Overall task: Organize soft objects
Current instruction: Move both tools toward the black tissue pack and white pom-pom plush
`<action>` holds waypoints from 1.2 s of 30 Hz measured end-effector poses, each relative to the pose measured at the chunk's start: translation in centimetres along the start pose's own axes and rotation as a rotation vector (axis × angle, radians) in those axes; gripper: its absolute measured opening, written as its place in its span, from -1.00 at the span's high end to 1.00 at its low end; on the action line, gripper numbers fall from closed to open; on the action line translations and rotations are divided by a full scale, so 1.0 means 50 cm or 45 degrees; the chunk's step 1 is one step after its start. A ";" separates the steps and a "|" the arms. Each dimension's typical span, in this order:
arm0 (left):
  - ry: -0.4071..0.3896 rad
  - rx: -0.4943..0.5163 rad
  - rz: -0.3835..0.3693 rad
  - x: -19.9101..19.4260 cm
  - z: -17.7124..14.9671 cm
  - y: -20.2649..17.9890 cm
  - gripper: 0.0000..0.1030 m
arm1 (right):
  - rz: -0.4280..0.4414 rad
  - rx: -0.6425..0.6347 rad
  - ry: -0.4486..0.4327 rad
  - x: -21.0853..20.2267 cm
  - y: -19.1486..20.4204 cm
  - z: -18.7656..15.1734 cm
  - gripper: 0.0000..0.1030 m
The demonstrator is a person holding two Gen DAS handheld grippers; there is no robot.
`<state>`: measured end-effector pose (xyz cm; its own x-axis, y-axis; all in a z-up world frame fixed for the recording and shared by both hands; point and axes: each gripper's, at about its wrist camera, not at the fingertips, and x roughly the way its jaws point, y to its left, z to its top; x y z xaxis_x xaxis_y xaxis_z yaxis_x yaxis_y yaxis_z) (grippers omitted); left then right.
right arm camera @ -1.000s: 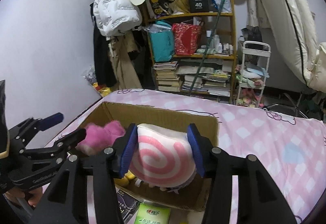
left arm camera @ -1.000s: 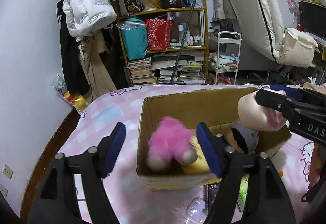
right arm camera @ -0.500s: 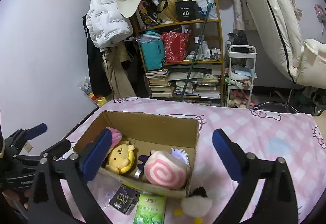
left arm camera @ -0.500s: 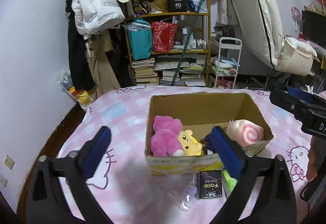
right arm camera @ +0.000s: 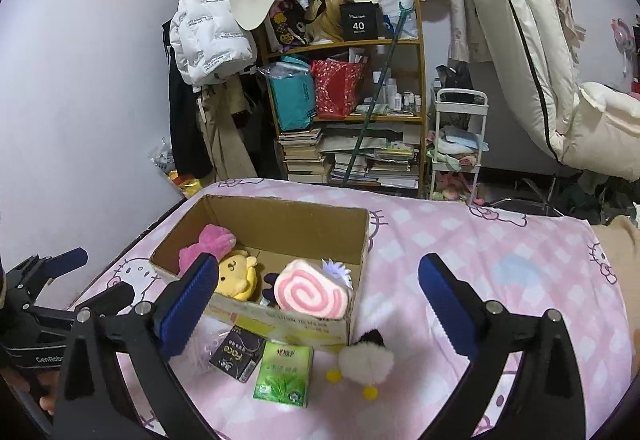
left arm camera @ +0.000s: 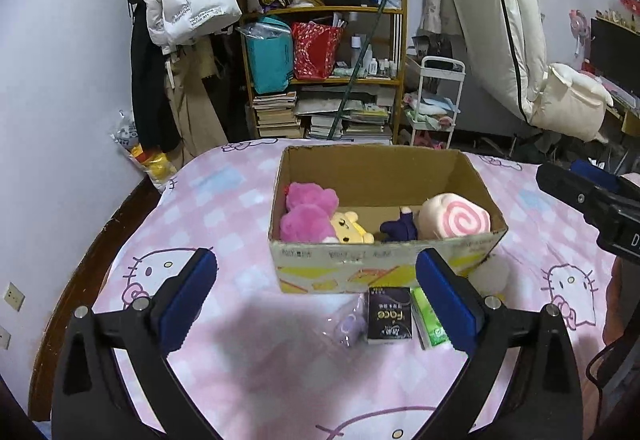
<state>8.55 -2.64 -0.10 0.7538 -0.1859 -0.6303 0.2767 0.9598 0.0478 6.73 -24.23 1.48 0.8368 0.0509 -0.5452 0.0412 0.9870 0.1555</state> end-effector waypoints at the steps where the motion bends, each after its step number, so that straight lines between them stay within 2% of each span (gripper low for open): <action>1: 0.004 0.001 0.003 -0.003 -0.004 -0.001 -0.91 | -0.003 0.005 0.010 -0.001 -0.003 -0.006 -1.00; 9: 0.055 0.012 -0.011 0.017 -0.022 -0.010 -0.91 | -0.086 0.077 0.095 0.019 -0.035 -0.044 -1.00; 22: 0.130 0.037 -0.012 0.079 -0.035 -0.029 -0.91 | -0.147 0.131 0.215 0.074 -0.067 -0.074 -1.00; 29: 0.163 0.074 -0.033 0.112 -0.038 -0.050 -0.91 | -0.161 0.131 0.357 0.123 -0.076 -0.101 -1.00; 36: 0.214 0.121 -0.029 0.150 -0.045 -0.073 -0.91 | -0.155 0.111 0.446 0.163 -0.071 -0.127 -1.00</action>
<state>11.87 -7.07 -6.73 0.6389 -0.1617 -0.7521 0.3534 0.9301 0.1001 9.92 -26.34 -8.74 0.5861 -0.0022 -0.8102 0.1879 0.9731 0.1332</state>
